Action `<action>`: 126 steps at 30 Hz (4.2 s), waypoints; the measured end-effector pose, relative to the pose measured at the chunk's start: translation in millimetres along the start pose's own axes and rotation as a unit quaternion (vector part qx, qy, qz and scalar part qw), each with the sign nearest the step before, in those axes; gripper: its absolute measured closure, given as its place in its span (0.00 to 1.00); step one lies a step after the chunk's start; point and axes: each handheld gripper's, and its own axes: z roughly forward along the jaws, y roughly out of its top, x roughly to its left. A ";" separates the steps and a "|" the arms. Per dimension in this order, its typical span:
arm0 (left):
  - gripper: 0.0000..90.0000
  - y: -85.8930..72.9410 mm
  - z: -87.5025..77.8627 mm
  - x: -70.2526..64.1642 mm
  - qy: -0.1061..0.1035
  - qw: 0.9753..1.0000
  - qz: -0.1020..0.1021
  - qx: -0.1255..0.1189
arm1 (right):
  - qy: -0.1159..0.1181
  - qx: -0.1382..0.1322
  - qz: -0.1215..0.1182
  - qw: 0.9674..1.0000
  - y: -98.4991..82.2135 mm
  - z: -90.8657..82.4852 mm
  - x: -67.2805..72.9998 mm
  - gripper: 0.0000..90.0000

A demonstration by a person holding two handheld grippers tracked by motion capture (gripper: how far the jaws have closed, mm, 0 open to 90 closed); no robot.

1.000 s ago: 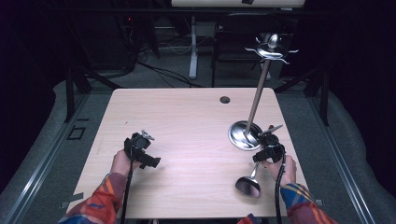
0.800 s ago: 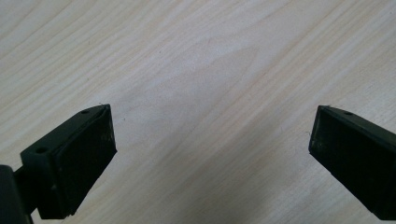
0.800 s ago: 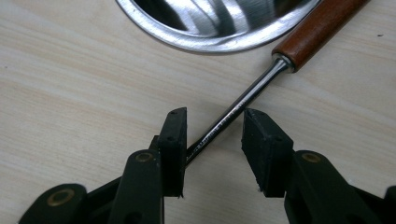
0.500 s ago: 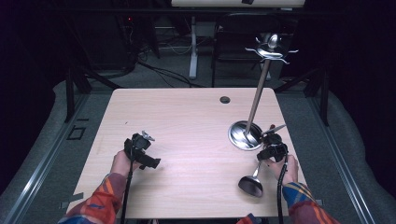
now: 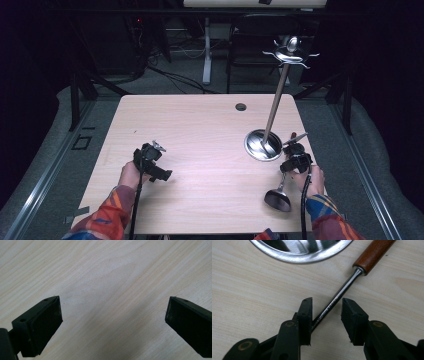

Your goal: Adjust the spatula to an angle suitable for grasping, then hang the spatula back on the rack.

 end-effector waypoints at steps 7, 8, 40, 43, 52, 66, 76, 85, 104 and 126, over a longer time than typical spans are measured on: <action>0.03 -1.0 0.2 0.3 0.000 1.000 0.001 0.005 | 0.020 -0.004 0.009 1.000 0.7 -2.4 -8.0 0.56; 0.03 -1.0 0.2 0.3 0.000 1.000 0.001 0.005 | 0.020 -0.004 0.009 1.000 0.7 -2.4 -8.0 0.56; 0.03 -0.3 0.1 -0.8 0.001 1.000 0.003 0.005 | 0.039 -0.015 0.060 0.997 5.0 -3.2 -32.4 0.55; 0.03 -0.4 0.4 -0.9 0.002 1.000 0.005 0.006 | 0.037 -0.013 0.059 0.997 7.1 -1.8 -33.4 0.56; 0.03 -1.8 1.2 0.5 0.003 1.000 0.004 0.008 | 0.045 -0.009 0.062 0.997 16.8 7.1 -34.8 0.62; 0.03 -2.2 0.7 0.4 0.005 1.000 0.007 0.011 | 0.051 -0.002 0.081 0.995 16.9 10.2 -43.2 0.75; 0.03 -2.1 1.9 0.7 0.005 1.000 0.009 0.013 | 0.057 -0.013 0.103 0.993 17.5 12.0 -42.9 0.68; 0.03 1.6 4.4 -2.4 -0.001 1.000 0.021 0.010 | 0.062 -0.022 0.119 0.991 17.6 12.8 -47.5 0.78; 0.03 -1.5 2.5 -2.6 -0.001 1.000 0.017 0.011 | 0.072 -0.031 0.143 0.987 15.9 14.0 -51.8 0.84; 0.03 -0.1 1.8 -4.1 -0.004 1.000 0.022 0.014 | 0.079 -0.065 0.179 0.978 11.3 10.7 -55.7 0.92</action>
